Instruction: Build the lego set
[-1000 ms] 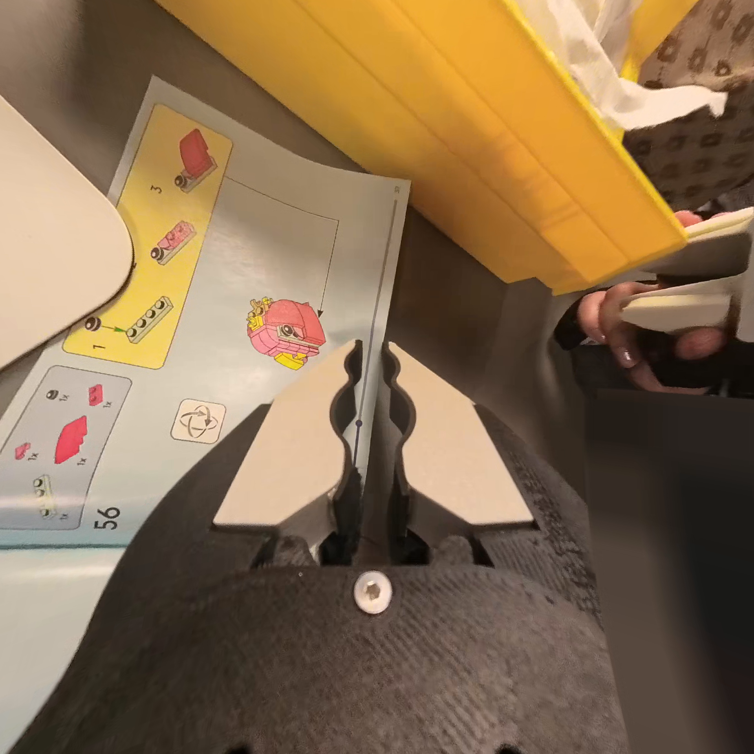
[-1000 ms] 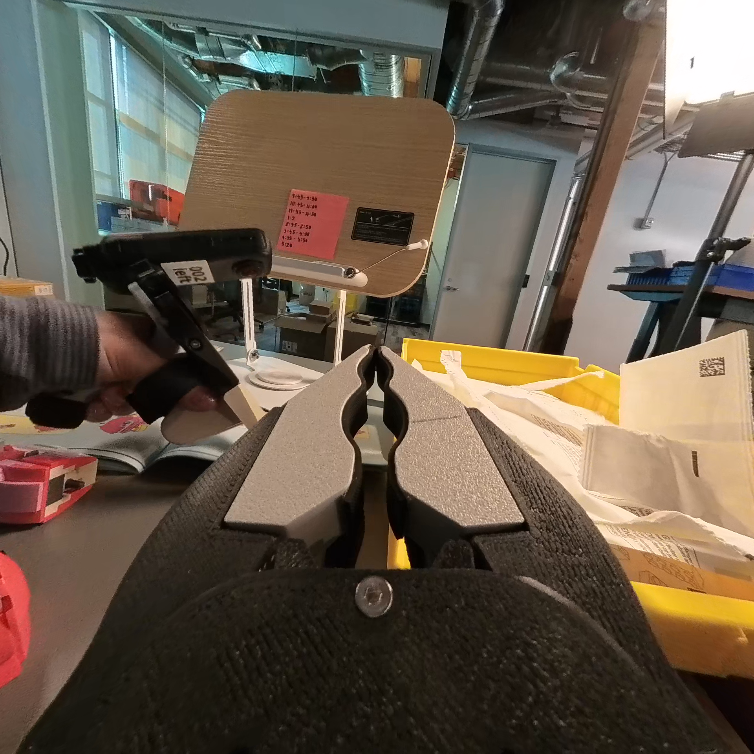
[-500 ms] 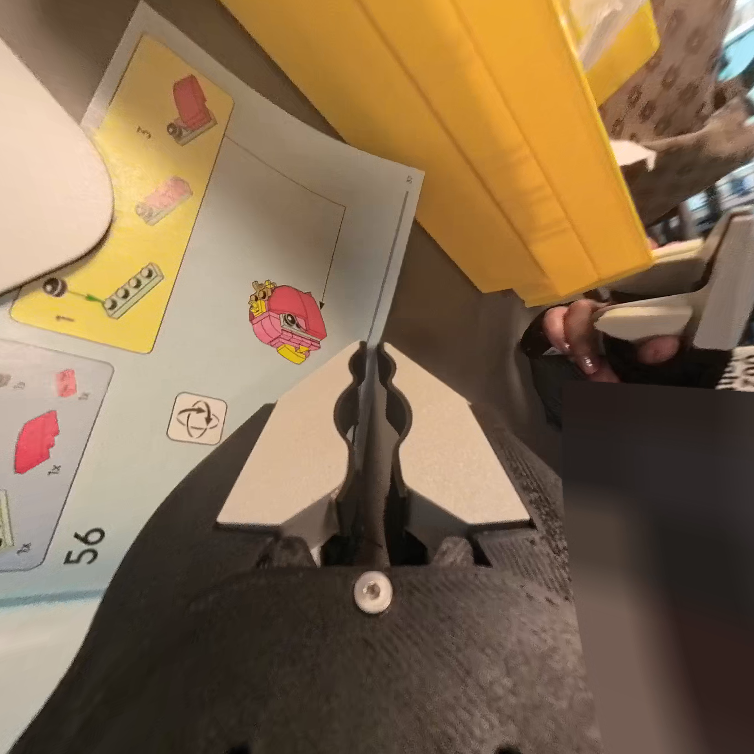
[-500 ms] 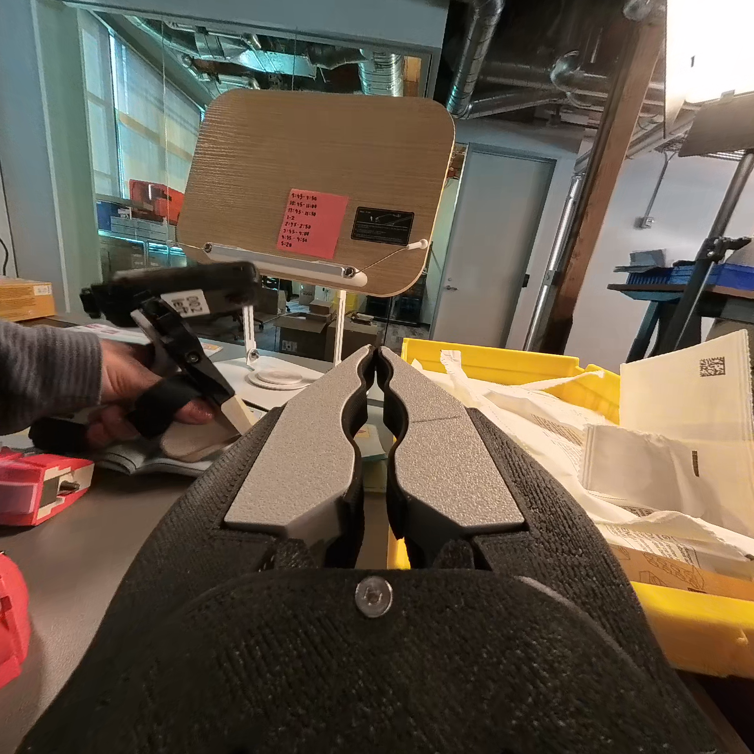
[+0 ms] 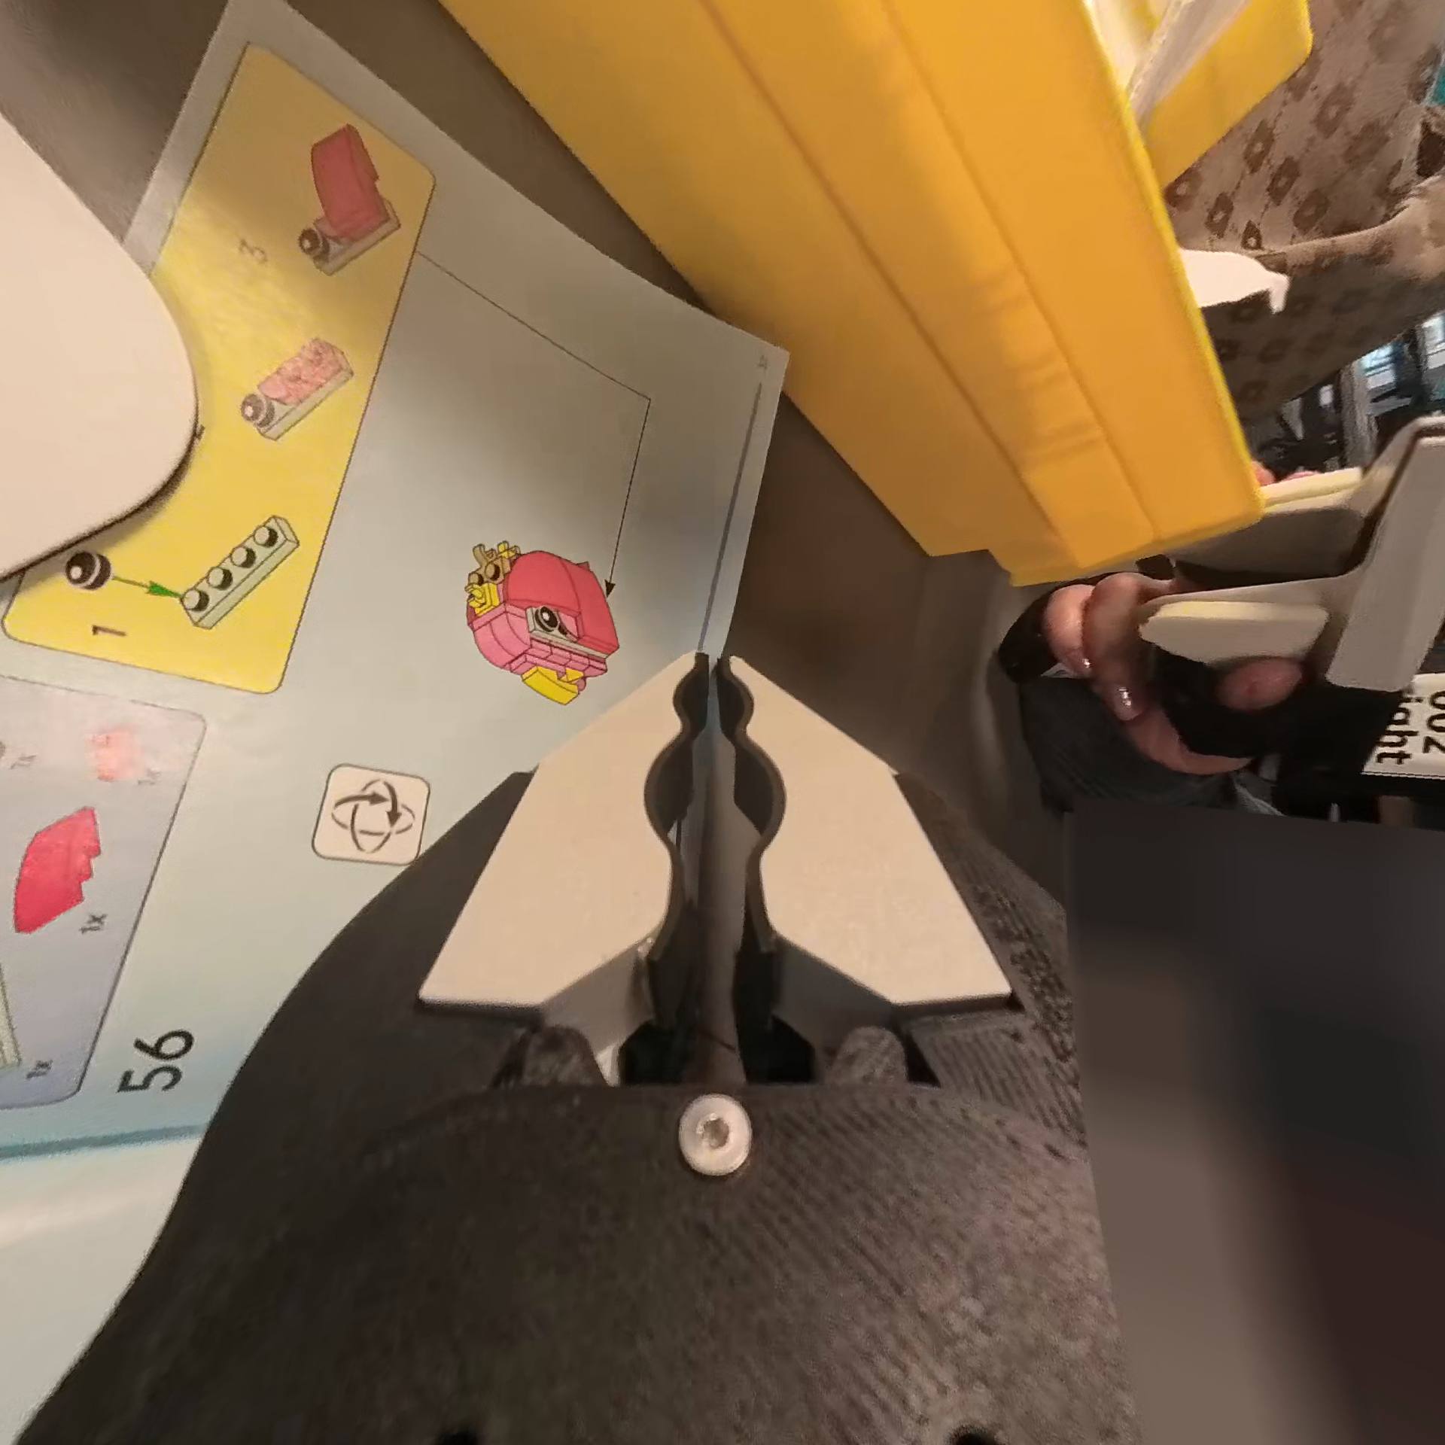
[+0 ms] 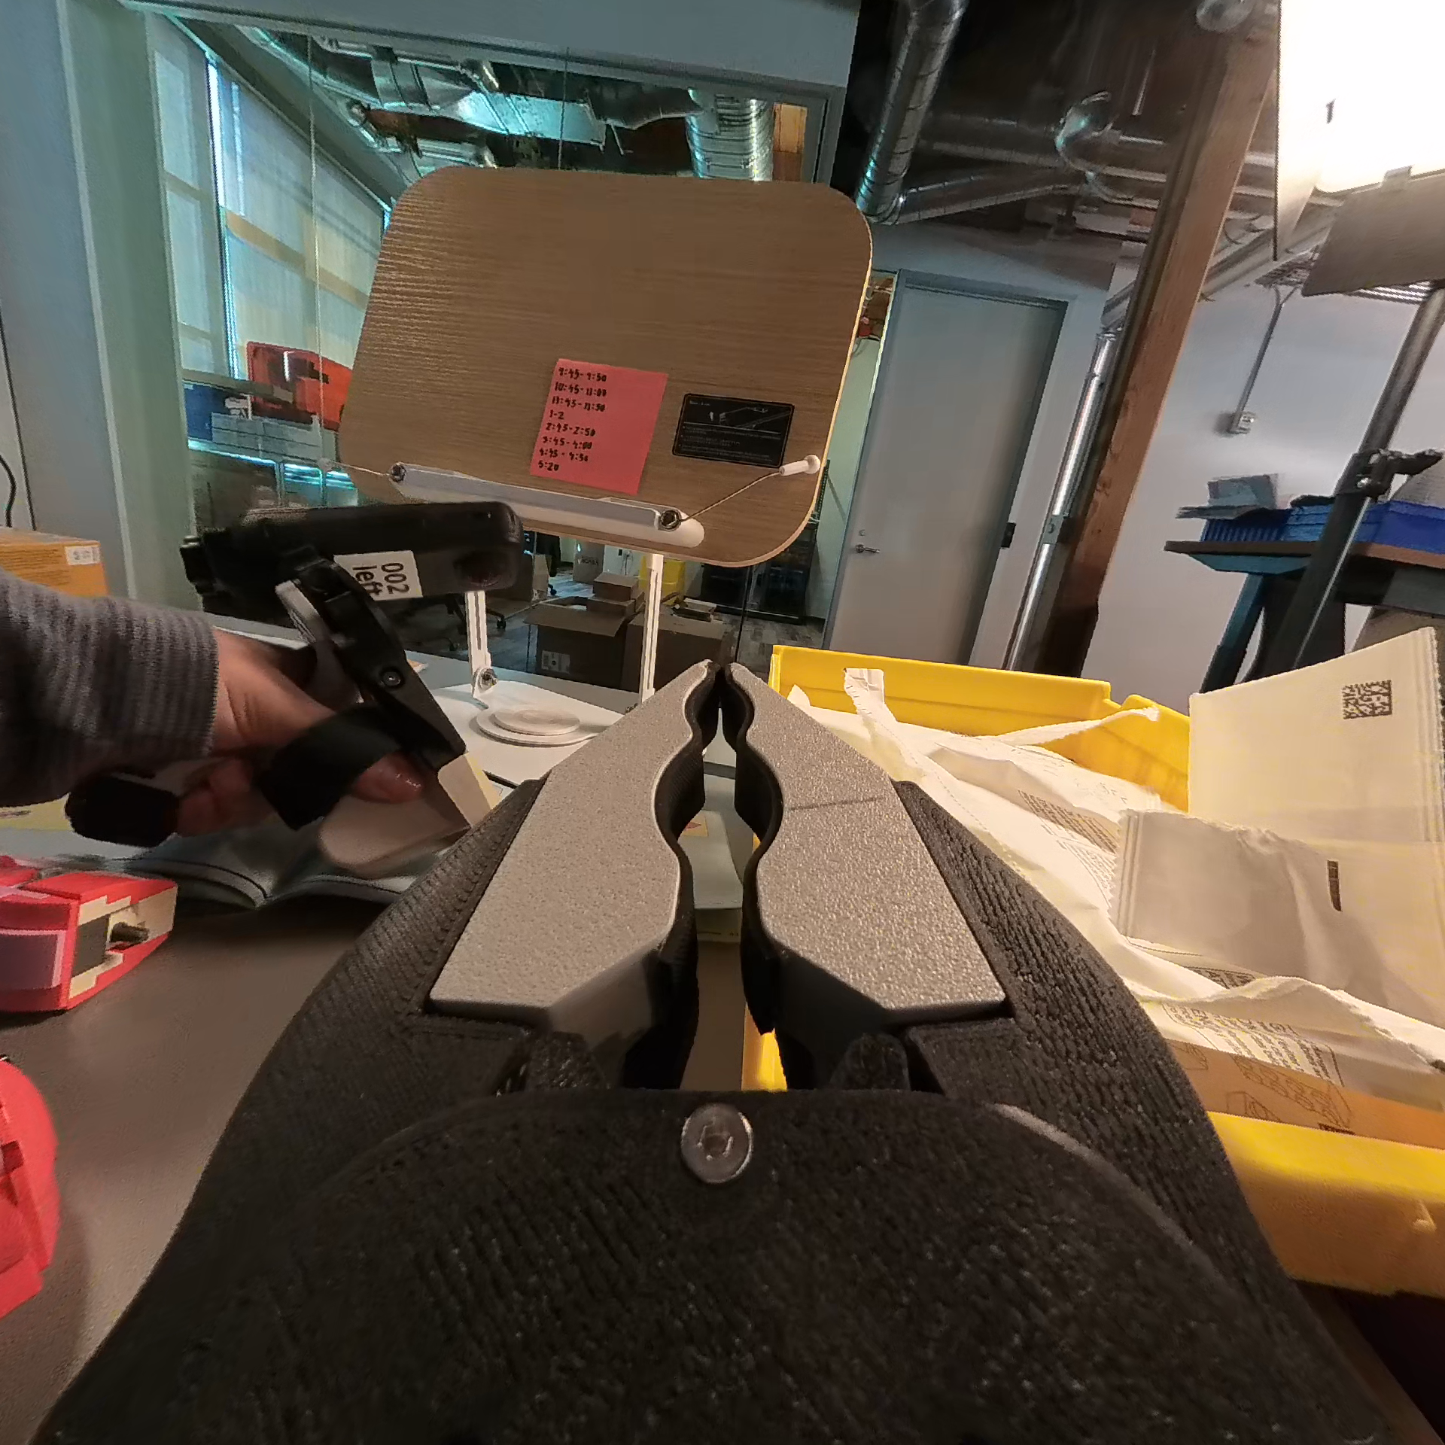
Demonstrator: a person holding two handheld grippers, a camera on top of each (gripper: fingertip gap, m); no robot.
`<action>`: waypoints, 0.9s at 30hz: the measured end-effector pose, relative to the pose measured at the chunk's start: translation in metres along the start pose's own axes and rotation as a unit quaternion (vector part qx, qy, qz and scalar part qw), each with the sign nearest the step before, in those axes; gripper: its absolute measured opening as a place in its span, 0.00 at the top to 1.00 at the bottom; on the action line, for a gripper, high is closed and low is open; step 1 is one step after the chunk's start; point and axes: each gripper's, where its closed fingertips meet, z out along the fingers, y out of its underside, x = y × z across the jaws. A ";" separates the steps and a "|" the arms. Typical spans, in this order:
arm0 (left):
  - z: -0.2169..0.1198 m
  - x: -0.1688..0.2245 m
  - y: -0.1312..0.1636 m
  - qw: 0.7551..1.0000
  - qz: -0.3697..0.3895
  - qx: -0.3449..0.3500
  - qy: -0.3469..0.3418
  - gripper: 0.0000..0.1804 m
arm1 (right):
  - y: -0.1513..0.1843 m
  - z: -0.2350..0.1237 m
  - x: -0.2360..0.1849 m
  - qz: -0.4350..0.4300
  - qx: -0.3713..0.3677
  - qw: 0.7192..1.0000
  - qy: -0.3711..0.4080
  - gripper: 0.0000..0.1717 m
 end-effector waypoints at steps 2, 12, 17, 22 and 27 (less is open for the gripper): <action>0.001 0.000 0.000 1.000 -0.013 0.001 0.008 0.99 | 0.000 0.000 0.000 0.002 0.000 1.000 0.000 1.00; 0.004 -0.001 0.004 1.000 0.007 -0.006 -0.007 1.00 | 0.001 0.000 0.001 0.008 -0.002 1.000 -0.001 1.00; -0.001 -0.012 0.003 0.979 0.146 -0.030 -0.142 1.00 | 0.001 0.000 0.001 0.004 -0.001 1.000 0.000 1.00; -0.008 -0.020 -0.006 0.942 0.230 -0.037 -0.241 1.00 | 0.000 0.000 0.001 0.003 -0.001 1.000 0.001 1.00; 0.007 0.001 -0.028 0.957 0.214 0.019 -0.196 0.82 | -0.004 -0.002 0.000 -0.009 0.010 1.000 0.004 1.00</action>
